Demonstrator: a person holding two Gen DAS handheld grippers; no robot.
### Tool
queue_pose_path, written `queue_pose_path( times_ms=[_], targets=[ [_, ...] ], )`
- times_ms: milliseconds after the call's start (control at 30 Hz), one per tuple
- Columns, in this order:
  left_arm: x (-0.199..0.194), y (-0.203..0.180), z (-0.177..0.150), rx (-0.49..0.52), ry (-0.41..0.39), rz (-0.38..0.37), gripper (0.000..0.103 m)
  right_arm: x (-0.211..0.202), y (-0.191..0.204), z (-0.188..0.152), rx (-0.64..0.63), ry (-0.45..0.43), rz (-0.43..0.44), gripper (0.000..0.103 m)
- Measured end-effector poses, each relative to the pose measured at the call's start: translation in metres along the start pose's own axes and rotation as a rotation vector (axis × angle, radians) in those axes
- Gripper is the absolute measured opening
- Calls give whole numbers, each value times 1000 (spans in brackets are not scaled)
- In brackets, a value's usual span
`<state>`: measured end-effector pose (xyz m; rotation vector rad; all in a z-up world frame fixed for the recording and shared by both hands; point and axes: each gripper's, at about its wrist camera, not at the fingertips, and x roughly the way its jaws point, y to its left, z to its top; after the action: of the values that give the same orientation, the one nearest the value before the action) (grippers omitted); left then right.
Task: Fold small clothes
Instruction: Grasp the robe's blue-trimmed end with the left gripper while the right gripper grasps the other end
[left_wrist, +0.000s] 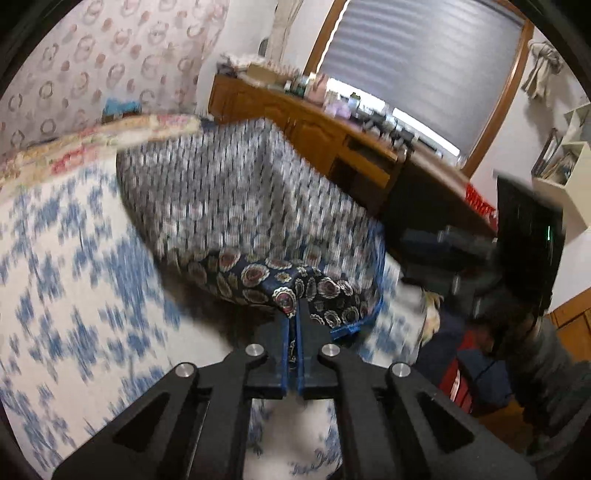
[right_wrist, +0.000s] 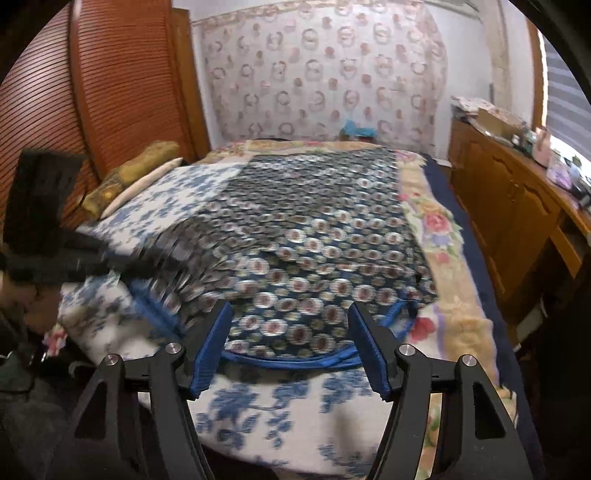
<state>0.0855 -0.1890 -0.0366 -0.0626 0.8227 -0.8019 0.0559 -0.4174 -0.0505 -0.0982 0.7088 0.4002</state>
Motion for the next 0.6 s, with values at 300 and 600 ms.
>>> queue_pose_path(
  times_ms=[300,600],
  targets=[
    [-11,-4,38,16,-75,-10,0,19,40,-5,-159,32,31,73],
    [-21,5,41,-18,-116,-8,0,54,12,-7,-246,82,-148,73]
  ],
)
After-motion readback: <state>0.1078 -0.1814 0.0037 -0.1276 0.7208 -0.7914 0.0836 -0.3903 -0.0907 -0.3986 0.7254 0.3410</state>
